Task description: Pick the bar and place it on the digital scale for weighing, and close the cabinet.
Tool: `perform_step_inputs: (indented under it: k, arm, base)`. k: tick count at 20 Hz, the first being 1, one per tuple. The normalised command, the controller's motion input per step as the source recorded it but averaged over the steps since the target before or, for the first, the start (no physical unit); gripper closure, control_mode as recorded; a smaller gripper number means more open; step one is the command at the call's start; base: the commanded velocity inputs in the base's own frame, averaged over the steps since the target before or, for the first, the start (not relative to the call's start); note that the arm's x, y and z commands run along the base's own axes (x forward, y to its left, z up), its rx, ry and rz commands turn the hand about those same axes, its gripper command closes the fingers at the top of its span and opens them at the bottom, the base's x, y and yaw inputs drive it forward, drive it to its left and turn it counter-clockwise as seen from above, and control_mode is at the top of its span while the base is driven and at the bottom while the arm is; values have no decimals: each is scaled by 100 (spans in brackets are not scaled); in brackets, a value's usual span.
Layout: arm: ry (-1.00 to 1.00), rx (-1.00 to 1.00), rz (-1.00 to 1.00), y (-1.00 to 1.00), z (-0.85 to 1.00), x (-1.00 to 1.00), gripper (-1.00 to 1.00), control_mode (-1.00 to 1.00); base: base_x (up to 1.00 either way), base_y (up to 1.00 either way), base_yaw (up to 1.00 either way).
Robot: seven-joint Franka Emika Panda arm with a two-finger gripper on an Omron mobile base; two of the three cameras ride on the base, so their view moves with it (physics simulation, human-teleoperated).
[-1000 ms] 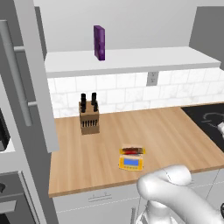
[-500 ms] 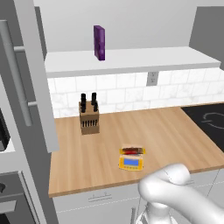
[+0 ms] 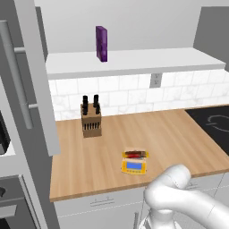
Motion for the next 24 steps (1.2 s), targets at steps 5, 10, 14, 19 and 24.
perform_step_inputs:
  k: [5,10,14,19,24]
  arm:
    - [28,10,8,-69,0,13,-100,-100]
    - [17,13,12,-79,1,20,-100,-100]
    - [4,7,12,-37,44,-11,-100,-100]
    - [-8,-10,4,33,92,-49,-100,-100]
    - [0,-22,1,73,91,-22,-100,-100]
  base:
    - [0,0,0]
    - [0,0,0]
    - [0,0,0]
    - [0,0,0]
    - [0,0,0]
